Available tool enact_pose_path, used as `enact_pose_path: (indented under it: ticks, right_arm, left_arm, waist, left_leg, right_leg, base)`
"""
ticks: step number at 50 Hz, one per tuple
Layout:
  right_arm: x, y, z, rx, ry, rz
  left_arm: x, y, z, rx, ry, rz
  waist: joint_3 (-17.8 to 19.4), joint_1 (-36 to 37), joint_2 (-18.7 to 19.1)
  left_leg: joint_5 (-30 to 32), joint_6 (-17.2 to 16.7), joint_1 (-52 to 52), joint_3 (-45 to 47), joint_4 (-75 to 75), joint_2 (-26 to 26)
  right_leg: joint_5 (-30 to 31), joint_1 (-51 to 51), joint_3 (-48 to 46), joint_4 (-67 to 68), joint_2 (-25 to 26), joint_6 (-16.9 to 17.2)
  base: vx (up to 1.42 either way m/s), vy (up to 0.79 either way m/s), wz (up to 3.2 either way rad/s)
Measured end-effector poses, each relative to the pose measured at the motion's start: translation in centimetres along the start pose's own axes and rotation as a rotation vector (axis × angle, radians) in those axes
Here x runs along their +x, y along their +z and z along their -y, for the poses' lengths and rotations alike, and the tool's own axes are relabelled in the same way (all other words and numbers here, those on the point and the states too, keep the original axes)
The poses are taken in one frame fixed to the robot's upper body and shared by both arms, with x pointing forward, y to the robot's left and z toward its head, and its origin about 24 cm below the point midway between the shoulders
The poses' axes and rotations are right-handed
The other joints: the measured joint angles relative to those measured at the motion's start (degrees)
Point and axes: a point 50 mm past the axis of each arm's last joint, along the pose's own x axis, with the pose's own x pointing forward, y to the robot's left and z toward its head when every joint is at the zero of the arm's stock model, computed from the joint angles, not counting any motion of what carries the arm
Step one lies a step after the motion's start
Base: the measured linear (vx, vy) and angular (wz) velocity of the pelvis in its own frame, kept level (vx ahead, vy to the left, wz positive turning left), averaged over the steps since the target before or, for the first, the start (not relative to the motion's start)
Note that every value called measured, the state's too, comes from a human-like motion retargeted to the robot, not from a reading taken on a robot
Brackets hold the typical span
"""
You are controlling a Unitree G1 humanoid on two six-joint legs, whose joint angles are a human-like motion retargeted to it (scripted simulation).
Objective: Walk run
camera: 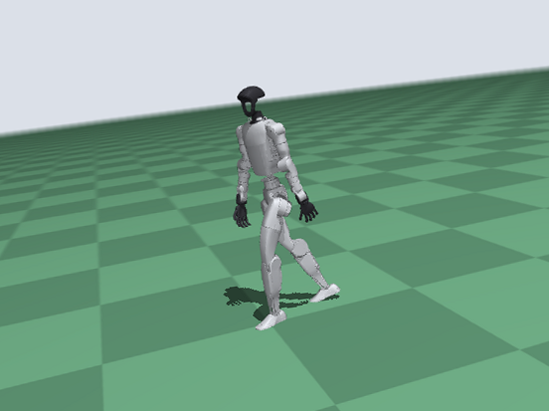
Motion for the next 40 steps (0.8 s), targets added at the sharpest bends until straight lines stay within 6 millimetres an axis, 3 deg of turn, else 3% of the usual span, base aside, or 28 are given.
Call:
enact_pose_path:
  ticks: [3, 6, 8, 11, 15, 23, 25, 27, 30, 31, 34, 38, 40]
  right_arm:
    - [-0.4, -3.6, 0.1, -0.02, -0.011, -0.122]
    - [-1.2, -7.5, 0.6, -0.047, -0.024, -0.259]
    - [-1.6, -8.9, 0.8, -0.058, -0.032, -0.314]
    - [-1.9, -9.8, 0.8, -0.035, -0.048, -0.357]
    - [-2.2, -10.9, 0.4, 0.052, -0.028, -0.37]
    - [-3.3, -13.9, -0.5, 0.079, -0.009, -0.449]
    - [-3.5, -14.5, -1.0, 0.092, 0.008, -0.473]
    - [-3.7, -15.0, -1.1, 0.112, 0.011, -0.49]
    - [-3.7, -14.9, -0.9, 0.124, 0.003, -0.497]
    - [-3.7, -14.7, -0.8, 0.119, 0.002, -0.495]
    - [-3.6, -14.4, -0.5, 0.098, 0.006, -0.485]
    - [-3.4, -13.9, -0.3, 0.075, -0.001, -0.47]
    - [-3.2, -13.4, -0.1, 0.061, -0.007, -0.454]
  left_arm:
    - [-0.2, 0.5, -0.4, -0.013, 0.011, 0.014]
    - [-0.5, 1.8, -1.2, -0.008, 0.031, 0.061]
    - [-0.8, 2.7, -1.9, -0.007, 0.044, 0.101]
    - [-2.0, 4.8, -4.5, -0.027, 0.111, 0.192]
    - [-4.2, 7.8, -7.8, -0.032, 0.245, 0.297]
    - [-8.2, 13.0, -10.9, 0.022, 0.329, 0.506]
    - [-9.0, 14.0, -11.1, 0.047, 0.345, 0.547]
    - [-9.1, 14.5, -10.7, 0.068, 0.345, 0.564]
    - [-8.3, 14.5, -9.5, 0.087, 0.311, 0.558]
    - [-7.8, 14.1, -9.1, 0.091, 0.293, 0.545]
    - [-5.7, 11.5, -7.6, 0.117, 0.226, 0.443]
    - [-2.7, 6.8, -5.0, 0.121, 0.169, 0.253]
    - [-1.8, 4.7, -3.8, 0.119, 0.138, 0.174]
  waist:
    - [-1.4, -1.3, -0.4]
    - [-2.7, -2.1, 2.1]
    - [-3.1, -3.1, 3.9]
    - [-2.3, -5.2, 5.9]
    - [-1.0, -7.9, 5.4]
    - [1.1, -14.3, 2.0]
    - [1.5, -15.5, 1.5]
    - [1.3, -16.0, 1.5]
    - [0.9, -17.1, 2.4]
    - [0.6, -17.7, 2.4]
    - [-0.4, -19.5, 2.9]
    - [-0.8, -17.9, 2.1]
    - [-0.7, -16.3, 0.2]
  left_leg:
    - [-3.9, 2.1, 1.8, -0.7, 2.3, -0.5]
    - [-6.4, 2.6, 7.8, 1.1, -1.2, 1.5]
    - [-7.8, 1.9, 10.8, 1.2, -2.7, 3.0]
    - [-10.0, 0.6, 15.2, 2.9, -4.8, 4.3]
    - [-10.2, -0.1, 20.1, 3.3, -10.0, 1.3]
    - [-13.8, -1.1, 27.7, -0.7, -13.9, -6.5]
    - [-15.2, -1.1, 30.0, -2.3, -14.3, -7.6]
    - [-16.6, -1.5, 31.8, -3.7, -14.3, -7.8]
    - [-18.1, -2.4, 33.8, -5.2, -13.6, -7.5]
    - [-18.2, -2.6, 34.2, -5.5, -13.3, -7.7]
    - [-15.7, -3.4, 36.2, -7.3, -11.0, -7.4]
    - [-2.3, -3.7, 37.0, -5.9, -3.0, -6.9]
    - [5.0, -2.1, 36.3, -1.2, 2.8, -6.6]
  right_leg:
    - [8.7, -0.7, 2.9, 4.0, -1.2, 2.2]
    - [22.1, -4.3, 4.1, 14.8, -0.6, 1.8]
    - [26.9, -7.5, 2.3, 22.8, -0.6, 0.6]
    - [20.8, -16.4, -2.8, 39.4, -5.1, -3.5]
    - [13.5, -27.0, -5.7, 44.5, -8.1, -5.6]
    - [5.7, -38.1, -4.5, 12.8, -2.8, -8.2]
    - [4.6, -40.8, 0.1, 5.7, -0.4, -9.6]
    - [3.5, -42.7, -0.7, 3.4, -0.9, -8.9]
    - [5.4, -44.0, -1.5, 6.5, -2.2, -12.7]
    - [6.2, -44.2, -2.4, 8.7, -3.3, -12.6]
    - [9.0, -43.3, -3.9, 14.0, -5.4, -13.1]
    - [4.0, -37.6, -1.5, 15.0, -5.7, -13.1]
    - [2.9, -33.7, -2.1, 12.9, -7.2, -12.8]
  base:
    - [0.87, 0.13, -0.35]
    - [0.66, 0.11, -0.51]
    - [0.79, 0.13, -0.59]
    - [0.46, 0.05, -0.65]
    - [0.53, 0.04, 0.06]
    - [0.46, -0.03, 0.6]
    - [0.88, -0.16, 0.81]
    - [0.61, -0.11, 0.72]
    - [0.59, -0.15, 0.61]
    - [0.73, -0.23, 0.57]
    - [0.87, -0.28, 0.71]
    - [0.83, -0.25, 0.17]
    - [0.79, -0.24, -0.12]
